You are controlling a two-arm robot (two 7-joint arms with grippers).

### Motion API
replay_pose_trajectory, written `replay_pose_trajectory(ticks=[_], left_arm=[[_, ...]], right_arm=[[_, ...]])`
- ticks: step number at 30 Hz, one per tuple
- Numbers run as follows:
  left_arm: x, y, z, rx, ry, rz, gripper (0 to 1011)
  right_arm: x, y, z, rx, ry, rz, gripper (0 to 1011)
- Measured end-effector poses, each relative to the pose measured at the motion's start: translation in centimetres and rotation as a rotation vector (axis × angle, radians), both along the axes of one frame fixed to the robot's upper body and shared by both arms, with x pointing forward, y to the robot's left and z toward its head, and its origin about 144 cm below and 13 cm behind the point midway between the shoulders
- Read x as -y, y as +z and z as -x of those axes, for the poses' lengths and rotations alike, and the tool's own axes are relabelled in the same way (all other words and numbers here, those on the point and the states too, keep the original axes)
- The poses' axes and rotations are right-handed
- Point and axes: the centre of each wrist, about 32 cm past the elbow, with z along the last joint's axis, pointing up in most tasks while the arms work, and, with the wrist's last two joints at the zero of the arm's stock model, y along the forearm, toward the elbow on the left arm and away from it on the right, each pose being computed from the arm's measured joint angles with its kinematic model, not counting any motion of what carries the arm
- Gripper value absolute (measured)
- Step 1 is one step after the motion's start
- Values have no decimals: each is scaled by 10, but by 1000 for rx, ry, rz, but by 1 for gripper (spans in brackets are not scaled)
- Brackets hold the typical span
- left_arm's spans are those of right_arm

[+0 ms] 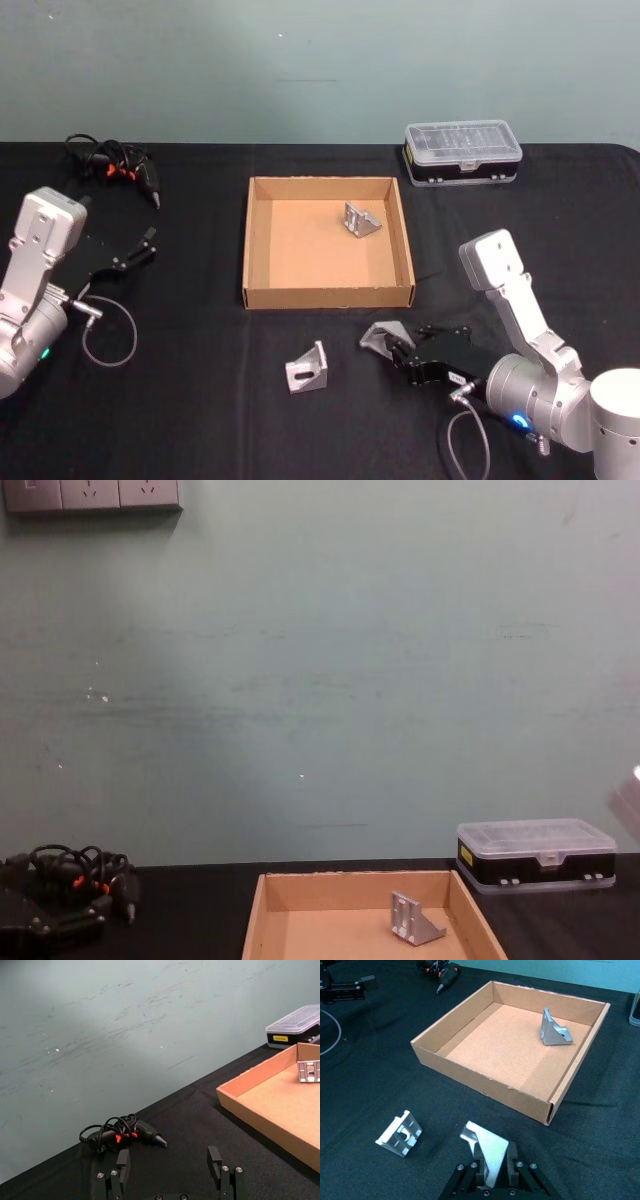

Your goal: Use one hand to pick up the angle iron from the table and place it into the box.

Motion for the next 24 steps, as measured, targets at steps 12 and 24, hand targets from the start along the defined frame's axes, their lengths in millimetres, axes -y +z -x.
replay_pose_trajectory(ticks=[12,24], left_arm=[[0,0,0,0,0,0,1011],[0,0,0,0,0,0,1011]], right_arm=[[0,0,0,0,0,0,113],[0,1,1,5,1,-3,113]])
